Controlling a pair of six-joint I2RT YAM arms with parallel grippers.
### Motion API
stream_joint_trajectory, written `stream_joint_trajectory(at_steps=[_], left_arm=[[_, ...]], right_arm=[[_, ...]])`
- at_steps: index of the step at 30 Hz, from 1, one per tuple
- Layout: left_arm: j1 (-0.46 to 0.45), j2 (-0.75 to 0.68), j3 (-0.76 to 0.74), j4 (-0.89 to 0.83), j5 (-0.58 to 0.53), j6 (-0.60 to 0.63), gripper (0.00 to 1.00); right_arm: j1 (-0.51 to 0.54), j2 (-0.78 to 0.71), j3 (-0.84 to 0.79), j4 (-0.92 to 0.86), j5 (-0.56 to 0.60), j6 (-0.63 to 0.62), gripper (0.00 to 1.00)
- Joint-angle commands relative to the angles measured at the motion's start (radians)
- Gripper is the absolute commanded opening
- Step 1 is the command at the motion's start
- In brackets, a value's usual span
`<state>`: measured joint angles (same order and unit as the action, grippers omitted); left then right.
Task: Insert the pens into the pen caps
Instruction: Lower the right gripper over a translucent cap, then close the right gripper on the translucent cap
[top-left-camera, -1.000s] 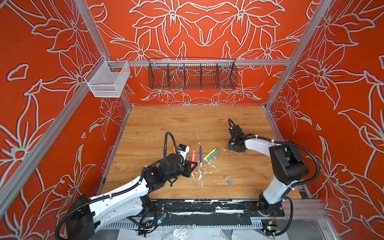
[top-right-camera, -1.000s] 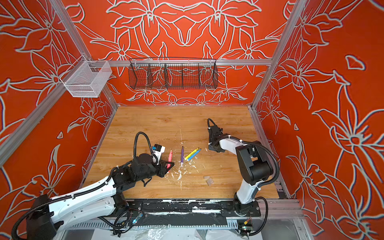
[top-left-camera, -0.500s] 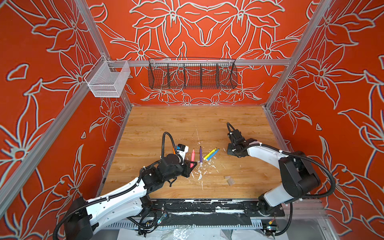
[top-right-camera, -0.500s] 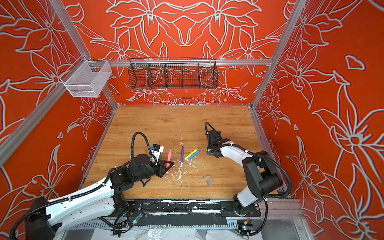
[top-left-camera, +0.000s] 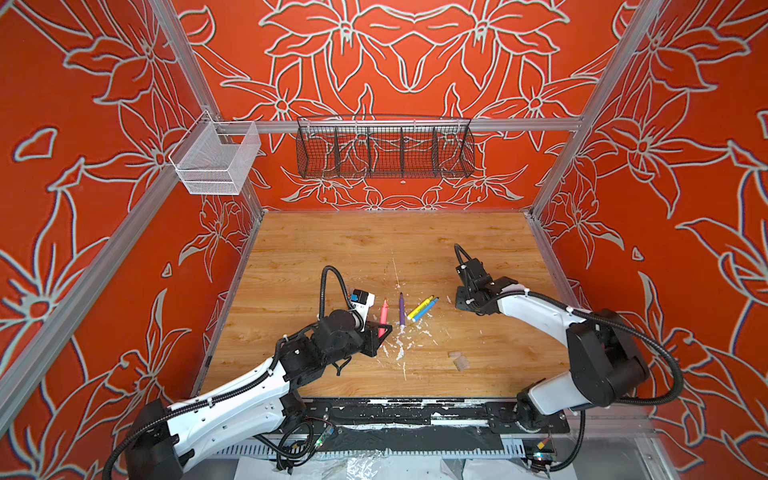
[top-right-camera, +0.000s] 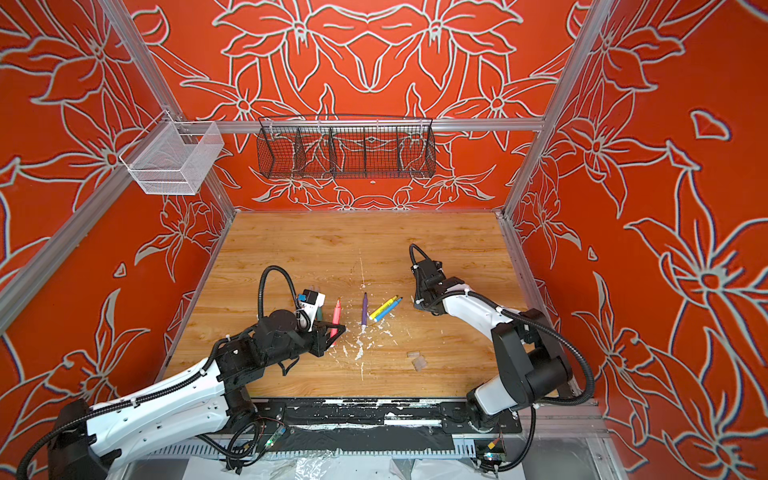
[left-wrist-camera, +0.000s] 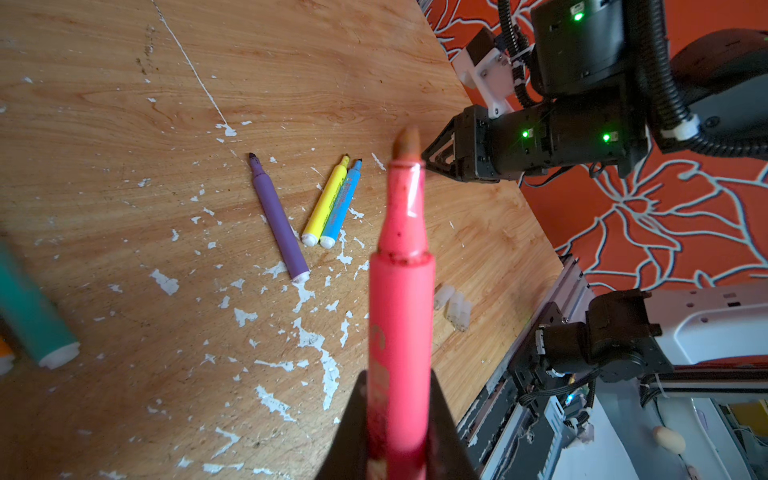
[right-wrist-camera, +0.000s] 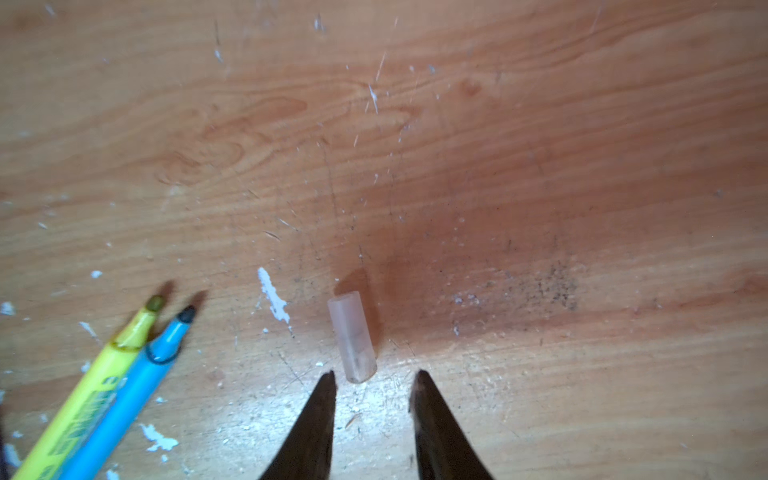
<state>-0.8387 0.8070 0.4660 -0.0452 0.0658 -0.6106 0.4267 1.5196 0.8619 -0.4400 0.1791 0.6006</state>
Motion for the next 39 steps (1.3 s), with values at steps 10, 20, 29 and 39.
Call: stream_joint_trajectory(at_steps=[10,20,29,39], left_arm=[[0.001,-0.020,-0.016,-0.009,0.005,-0.010,0.00],[0.001,-0.047,-0.023,-0.020,0.004,-0.011,0.00],[0.001,-0.075,-0.029,-0.032,-0.003,-0.009,0.00],[0.001,-0.081,-0.030,-0.034,0.004,-0.011,0.00]], right_arm=[[0.004,0.097,0.040,-0.008,-0.055,-0.026,0.34],[0.001,0.176,0.079,-0.020,-0.040,-0.021,0.32],[0.000,0.185,0.075,-0.017,-0.033,-0.016,0.24],[0.000,0.215,0.088,-0.037,0.009,-0.009,0.26]])
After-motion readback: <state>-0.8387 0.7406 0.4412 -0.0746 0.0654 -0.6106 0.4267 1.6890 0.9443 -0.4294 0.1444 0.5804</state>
